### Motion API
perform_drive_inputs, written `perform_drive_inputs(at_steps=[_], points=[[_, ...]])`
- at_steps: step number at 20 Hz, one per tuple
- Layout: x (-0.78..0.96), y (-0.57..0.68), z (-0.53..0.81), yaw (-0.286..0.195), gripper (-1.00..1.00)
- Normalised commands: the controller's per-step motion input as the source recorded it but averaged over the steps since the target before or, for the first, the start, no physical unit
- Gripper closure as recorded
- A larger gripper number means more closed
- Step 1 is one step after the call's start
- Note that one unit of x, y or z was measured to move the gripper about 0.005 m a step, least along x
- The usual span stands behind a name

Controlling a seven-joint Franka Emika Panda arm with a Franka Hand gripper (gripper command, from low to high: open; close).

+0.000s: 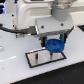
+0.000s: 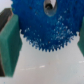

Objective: Insert the blue gear onto the right peg, followed by the red gear

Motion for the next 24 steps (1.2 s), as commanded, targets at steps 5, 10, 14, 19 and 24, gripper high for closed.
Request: perform_drive_inputs(at_steps=[5, 10, 14, 19, 24], points=[[0.30, -0.08, -0.03, 0.000, 1.00], [0.27, 0.02, 0.03, 0.000, 1.00], [0.11, 0.05, 0.06, 0.000, 1.00], [-0.12, 0.06, 0.29, 0.000, 1.00], [0.04, -0.02, 0.13, 0.000, 1.00]])
